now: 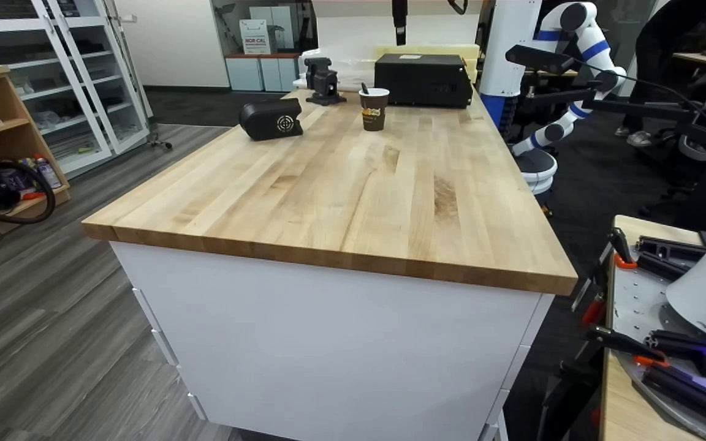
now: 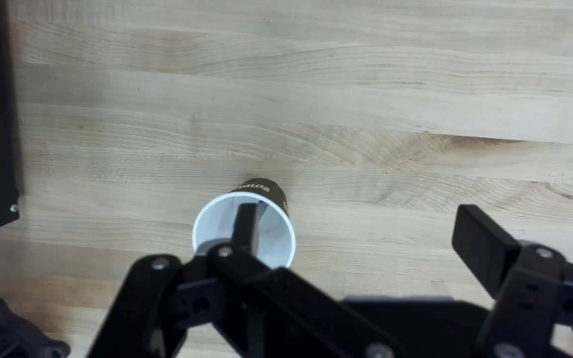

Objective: Pick the cup and move it to the left on the table

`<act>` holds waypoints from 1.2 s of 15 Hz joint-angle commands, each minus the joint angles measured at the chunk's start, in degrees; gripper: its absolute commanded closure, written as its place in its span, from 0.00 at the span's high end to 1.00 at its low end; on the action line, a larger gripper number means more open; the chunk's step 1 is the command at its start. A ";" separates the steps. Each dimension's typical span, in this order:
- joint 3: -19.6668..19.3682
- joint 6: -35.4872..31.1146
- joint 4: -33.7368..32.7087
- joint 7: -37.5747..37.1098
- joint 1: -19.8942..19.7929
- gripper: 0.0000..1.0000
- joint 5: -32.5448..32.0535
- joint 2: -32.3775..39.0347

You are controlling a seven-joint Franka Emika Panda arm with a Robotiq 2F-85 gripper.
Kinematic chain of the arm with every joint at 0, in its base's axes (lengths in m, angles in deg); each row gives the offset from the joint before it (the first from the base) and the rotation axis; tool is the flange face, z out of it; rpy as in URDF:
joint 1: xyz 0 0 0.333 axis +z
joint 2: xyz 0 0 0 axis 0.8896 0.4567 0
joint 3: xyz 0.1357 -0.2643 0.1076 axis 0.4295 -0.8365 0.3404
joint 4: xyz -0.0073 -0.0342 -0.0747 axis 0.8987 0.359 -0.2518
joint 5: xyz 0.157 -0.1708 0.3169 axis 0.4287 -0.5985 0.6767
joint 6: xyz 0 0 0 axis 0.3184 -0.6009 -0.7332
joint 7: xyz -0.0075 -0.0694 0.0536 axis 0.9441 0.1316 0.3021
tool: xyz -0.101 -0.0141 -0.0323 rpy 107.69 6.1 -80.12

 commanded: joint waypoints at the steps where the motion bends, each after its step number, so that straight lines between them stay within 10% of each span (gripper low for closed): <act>1: -1.95 -9.77 0.01 -1.25 1.14 1.00 -3.99 0.67; 5: -2.05 -20.53 0.93 -4.75 0.51 1.00 -5.20 2.11; 18: 0.24 -21.02 1.93 -10.75 -1.86 1.00 6.88 6.04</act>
